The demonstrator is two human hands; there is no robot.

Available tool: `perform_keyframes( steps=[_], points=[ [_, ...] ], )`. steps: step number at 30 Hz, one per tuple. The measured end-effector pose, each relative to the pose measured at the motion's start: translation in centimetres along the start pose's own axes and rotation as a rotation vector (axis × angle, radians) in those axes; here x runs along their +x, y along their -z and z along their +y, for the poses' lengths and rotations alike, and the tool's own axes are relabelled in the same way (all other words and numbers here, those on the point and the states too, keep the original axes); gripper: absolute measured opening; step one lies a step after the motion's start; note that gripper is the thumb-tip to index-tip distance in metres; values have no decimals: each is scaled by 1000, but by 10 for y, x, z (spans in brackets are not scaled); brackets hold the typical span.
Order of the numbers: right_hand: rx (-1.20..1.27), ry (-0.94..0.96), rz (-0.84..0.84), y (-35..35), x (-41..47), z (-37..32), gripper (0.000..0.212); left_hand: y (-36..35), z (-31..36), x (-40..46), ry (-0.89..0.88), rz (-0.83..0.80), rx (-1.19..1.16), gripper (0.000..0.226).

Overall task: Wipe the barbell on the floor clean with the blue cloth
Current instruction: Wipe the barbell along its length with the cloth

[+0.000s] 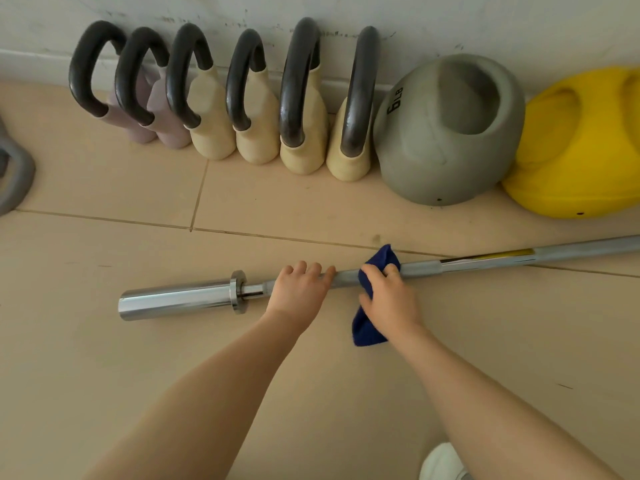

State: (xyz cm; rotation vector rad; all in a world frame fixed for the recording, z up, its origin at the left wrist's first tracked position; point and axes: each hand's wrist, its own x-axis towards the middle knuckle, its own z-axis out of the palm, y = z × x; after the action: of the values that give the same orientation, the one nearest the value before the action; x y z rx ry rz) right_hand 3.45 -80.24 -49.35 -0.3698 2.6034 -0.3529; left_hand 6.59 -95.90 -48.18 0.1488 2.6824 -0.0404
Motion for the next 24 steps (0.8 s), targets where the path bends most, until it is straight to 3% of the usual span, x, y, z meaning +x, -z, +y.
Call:
perform_keyframes(
  steps=[3, 8, 12, 16, 19, 24],
  points=[
    [-78, -32, 67, 20, 11, 36, 37, 1, 1, 4, 34, -10, -20, 58],
    [-50, -329, 207, 48, 18, 90, 33, 0, 4, 4, 69, -5, -49, 58],
    [190, -209, 242, 26, 9, 54, 32, -1, 5, 4, 83, 3, -56, 58],
    [199, -72, 122, 11, 4, 28, 42, -2, 6, 2, 88, 11, -59, 57],
    [179, -34, 133, 20, 0, 41, 54, -4, 5, 3, 97, 25, -79, 57],
    [238, -325, 494, 57, -3, 78, 49, -6, 5, 4, 112, 39, -93, 59]
  ],
)
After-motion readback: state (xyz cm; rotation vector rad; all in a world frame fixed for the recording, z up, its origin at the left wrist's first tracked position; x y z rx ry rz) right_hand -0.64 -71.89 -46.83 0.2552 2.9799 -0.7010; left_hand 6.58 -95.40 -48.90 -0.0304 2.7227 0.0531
